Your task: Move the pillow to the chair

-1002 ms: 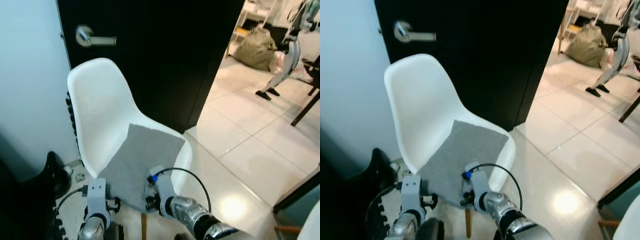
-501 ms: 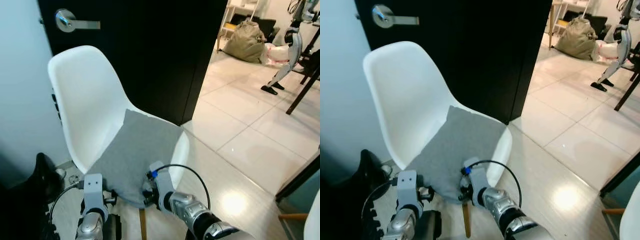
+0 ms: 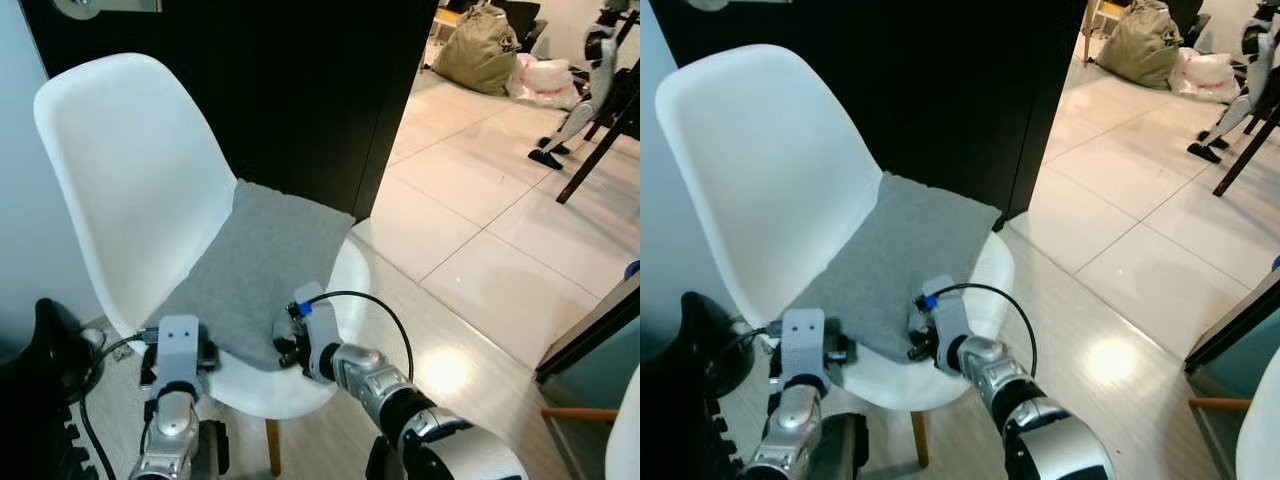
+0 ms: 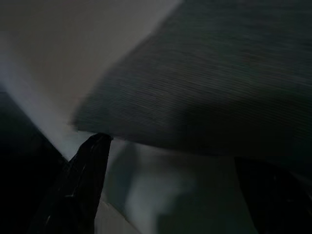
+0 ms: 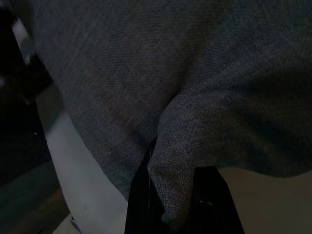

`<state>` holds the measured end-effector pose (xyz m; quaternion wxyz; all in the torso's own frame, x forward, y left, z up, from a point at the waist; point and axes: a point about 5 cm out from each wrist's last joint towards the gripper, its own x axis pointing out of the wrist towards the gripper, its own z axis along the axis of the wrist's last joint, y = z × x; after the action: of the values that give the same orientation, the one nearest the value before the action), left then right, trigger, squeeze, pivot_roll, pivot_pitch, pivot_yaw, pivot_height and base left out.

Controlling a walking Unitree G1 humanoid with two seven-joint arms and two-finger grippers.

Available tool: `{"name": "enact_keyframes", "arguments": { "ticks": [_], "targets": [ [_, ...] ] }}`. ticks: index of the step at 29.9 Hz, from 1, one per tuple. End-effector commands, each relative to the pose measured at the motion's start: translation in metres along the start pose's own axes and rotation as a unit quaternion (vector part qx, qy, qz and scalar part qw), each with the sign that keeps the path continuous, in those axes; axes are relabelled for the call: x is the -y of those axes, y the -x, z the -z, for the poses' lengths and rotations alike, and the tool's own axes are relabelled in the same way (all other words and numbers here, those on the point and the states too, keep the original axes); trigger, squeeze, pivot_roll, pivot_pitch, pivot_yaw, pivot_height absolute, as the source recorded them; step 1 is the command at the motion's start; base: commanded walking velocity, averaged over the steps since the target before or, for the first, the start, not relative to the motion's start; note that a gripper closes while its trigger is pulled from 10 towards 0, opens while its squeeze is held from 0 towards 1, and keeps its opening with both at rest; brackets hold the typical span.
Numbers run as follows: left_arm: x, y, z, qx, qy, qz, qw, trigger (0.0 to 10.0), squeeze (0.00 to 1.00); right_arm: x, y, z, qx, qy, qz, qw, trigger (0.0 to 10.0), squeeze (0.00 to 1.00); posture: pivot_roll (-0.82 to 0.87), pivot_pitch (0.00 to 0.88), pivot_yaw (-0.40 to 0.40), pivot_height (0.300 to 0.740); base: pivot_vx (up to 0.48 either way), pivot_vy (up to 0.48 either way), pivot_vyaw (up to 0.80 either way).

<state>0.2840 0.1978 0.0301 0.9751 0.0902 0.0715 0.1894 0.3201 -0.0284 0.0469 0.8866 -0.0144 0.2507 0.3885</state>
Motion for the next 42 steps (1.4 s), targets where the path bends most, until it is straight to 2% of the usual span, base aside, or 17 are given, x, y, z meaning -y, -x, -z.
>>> {"name": "enact_keyframes", "arguments": {
  "ticks": [1, 5, 10, 11, 12, 13, 18, 22, 23, 25, 29, 30, 31, 36, 37, 39, 42],
  "targets": [
    [-0.019, -0.004, -0.006, 0.013, -0.021, -0.066, 0.997, 10.0, 0.00, -0.108, -0.036, 0.000, -0.025, 0.010, -0.148, 0.989, 10.0, 0.00, 0.25, 0.098, -0.171, 0.545, 0.000, 0.000, 0.00],
    [-0.022, -0.003, -0.005, 0.011, -0.031, -0.082, 0.996, 10.0, 0.00, -0.114, -0.035, 0.015, -0.049, 0.017, -0.163, 0.985, 10.0, 0.00, 0.24, 0.097, -0.171, 0.545, 0.000, 0.000, 0.00],
    [-0.024, -0.002, -0.005, 0.009, -0.044, -0.095, 0.995, 10.0, 0.00, -0.108, -0.028, 0.033, -0.068, -0.006, -0.189, 0.980, 10.0, 0.00, 0.22, 0.093, -0.161, 0.545, 0.000, 0.000, 0.00],
    [-0.025, -0.002, -0.005, 0.010, -0.049, -0.102, 0.994, 10.0, 0.00, -0.103, -0.025, 0.034, -0.061, -0.027, -0.203, 0.977, 10.0, 0.71, 0.22, 0.090, -0.158, 0.545, 0.000, 0.000, 0.00],
    [-0.025, -0.002, -0.005, 0.010, -0.049, -0.102, 0.994, 10.0, 0.00, -0.103, -0.025, 0.034, -0.061, -0.027, -0.203, 0.977, 10.0, 0.71, 0.22, 0.090, -0.158, 0.545, 0.000, 0.000, 0.00],
    [-0.028, -0.002, -0.007, 0.013, -0.053, -0.111, 0.992, 10.0, 0.00, -0.096, -0.021, 0.034, -0.051, -0.051, -0.220, 0.973, 10.0, 1.00, 0.22, 0.085, -0.156, 0.545, 0.000, 0.000, 0.00],
    [-0.032, -0.002, -0.012, 0.021, -0.059, -0.127, 0.990, 10.0, 0.00, -0.086, -0.016, 0.033, -0.034, -0.083, -0.239, 0.967, 10.0, 1.00, 0.21, 0.081, -0.154, 0.545, 0.000, 0.000, 0.00],
    [-0.039, -0.007, -0.044, 0.092, -0.059, -0.140, 0.984, 10.0, 0.00, -0.049, 0.005, 0.020, 0.046, -0.197, -0.310, 0.929, 10.0, 1.00, 0.21, 0.063, -0.147, 0.545, 0.000, 0.000, 0.00],
    [-0.039, -0.007, -0.044, 0.092, -0.059, -0.140, 0.984, 10.0, 0.00, -0.049, 0.005, 0.020, 0.046, -0.197, -0.310, 0.929, 10.0, 1.00, 0.21, 0.063, -0.147, 0.545, 0.000, 0.000, 0.00],
    [-0.038, -0.006, -0.052, 0.109, -0.068, -0.133, 0.983, 10.0, 0.00, -0.033, 0.018, 0.021, 0.067, -0.230, -0.337, 0.910, 10.0, 1.00, 0.21, 0.056, -0.140, 0.545, 0.000, 0.000, 0.00],
    [-0.039, 0.002, -0.049, 0.106, -0.087, -0.124, 0.983, 10.0, 0.00, -0.017, 0.034, 0.027, 0.073, -0.234, -0.372, 0.895, 10.0, 1.00, 0.20, 0.047, -0.123, 0.545, 0.000, 0.000, 0.00],
    [-0.039, 0.002, -0.049, 0.106, -0.087, -0.124, 0.983, 10.0, 0.00, -0.017, 0.034, 0.027, 0.073, -0.234, -0.372, 0.895, 10.0, 1.00, 0.20, 0.047, -0.123, 0.545, 0.000, 0.000, 0.00],
    [-0.045, 0.008, -0.043, 0.094, -0.092, -0.128, 0.983, 10.0, 0.00, -0.005, 0.041, 0.021, 0.103, -0.236, -0.363, 0.896, 10.0, 1.00, 0.20, 0.040, -0.121, 0.545, 0.000, 0.000, 0.00],
    [-0.050, 0.013, -0.042, 0.089, -0.089, -0.133, 0.983, 10.0, 0.00, 0.008, 0.046, 0.012, 0.149, -0.241, -0.330, 0.900, 10.0, 1.00, 0.20, 0.038, -0.122, 0.545, 0.000, 0.000, 0.00],
    [-0.048, 0.012, -0.044, 0.089, -0.056, -0.112, 0.988, 10.0, 0.00, 0.022, 0.045, 0.004, 0.177, -0.255, -0.261, 0.914, 10.0, 0.00, 0.21, 0.031, -0.126, 0.545, 0.000, 0.000, 0.00],
    [-0.041, 0.011, -0.053, 0.103, 0.000, -0.065, 0.993, 10.0, 0.00, 0.042, 0.047, -0.004, 0.208, -0.288, -0.155, 0.922, 10.0, 0.00, 0.21, 0.025, -0.127, 0.545, 0.000, 0.000, 0.00],
    [-0.034, 0.010, -0.063, 0.118, 0.020, -0.032, 0.992, 10.0, 0.00, 0.051, 0.051, -0.006, 0.231, -0.318, -0.138, 0.909, 10.0, 0.00, 0.20, 0.010, -0.123, 0.545, 0.000, 0.000, 0.00]
  ]
}}
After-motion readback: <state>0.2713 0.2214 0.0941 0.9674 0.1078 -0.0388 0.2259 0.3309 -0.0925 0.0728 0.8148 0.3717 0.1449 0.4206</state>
